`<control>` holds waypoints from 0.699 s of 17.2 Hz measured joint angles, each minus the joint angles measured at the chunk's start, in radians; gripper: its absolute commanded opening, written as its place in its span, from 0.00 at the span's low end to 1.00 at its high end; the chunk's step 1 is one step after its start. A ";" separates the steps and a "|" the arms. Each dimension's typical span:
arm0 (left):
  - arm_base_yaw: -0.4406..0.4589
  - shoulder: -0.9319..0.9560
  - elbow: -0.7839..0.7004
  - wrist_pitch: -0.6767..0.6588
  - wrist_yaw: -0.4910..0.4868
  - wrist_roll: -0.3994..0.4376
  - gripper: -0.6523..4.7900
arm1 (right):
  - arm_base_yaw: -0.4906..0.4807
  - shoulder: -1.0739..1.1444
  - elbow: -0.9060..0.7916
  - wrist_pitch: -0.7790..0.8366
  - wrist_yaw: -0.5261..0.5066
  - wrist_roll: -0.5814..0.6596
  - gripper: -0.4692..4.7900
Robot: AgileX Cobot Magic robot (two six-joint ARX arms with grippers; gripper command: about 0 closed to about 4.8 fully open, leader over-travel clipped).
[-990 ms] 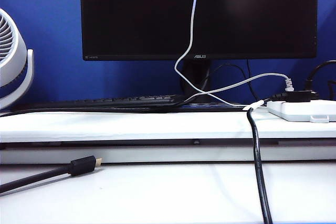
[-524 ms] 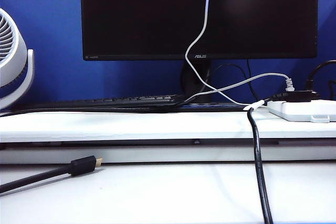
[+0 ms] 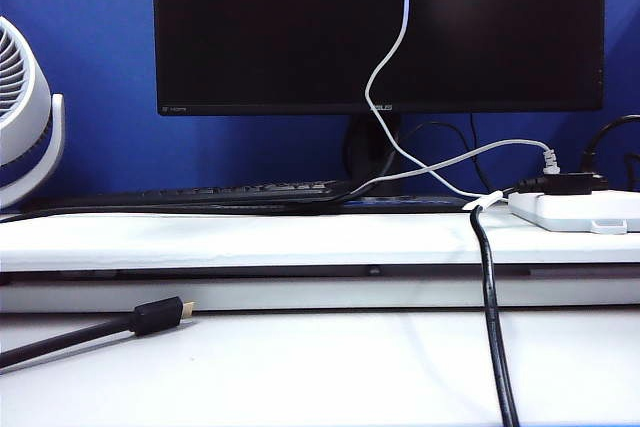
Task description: Pick up the Type-C charging cable and the charging base, insert one end of the Type-C charger into the corresponding slot on the base, and finally place the plugged-in charger back on the table.
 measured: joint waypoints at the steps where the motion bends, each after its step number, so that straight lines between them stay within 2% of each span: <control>1: 0.000 0.000 0.000 -0.032 0.000 -0.006 0.11 | 0.000 0.000 0.000 0.000 -0.012 0.001 0.08; 12: 0.000 0.002 0.000 -0.075 0.011 -0.010 0.11 | 0.000 -0.004 0.001 -0.013 -0.082 0.016 0.08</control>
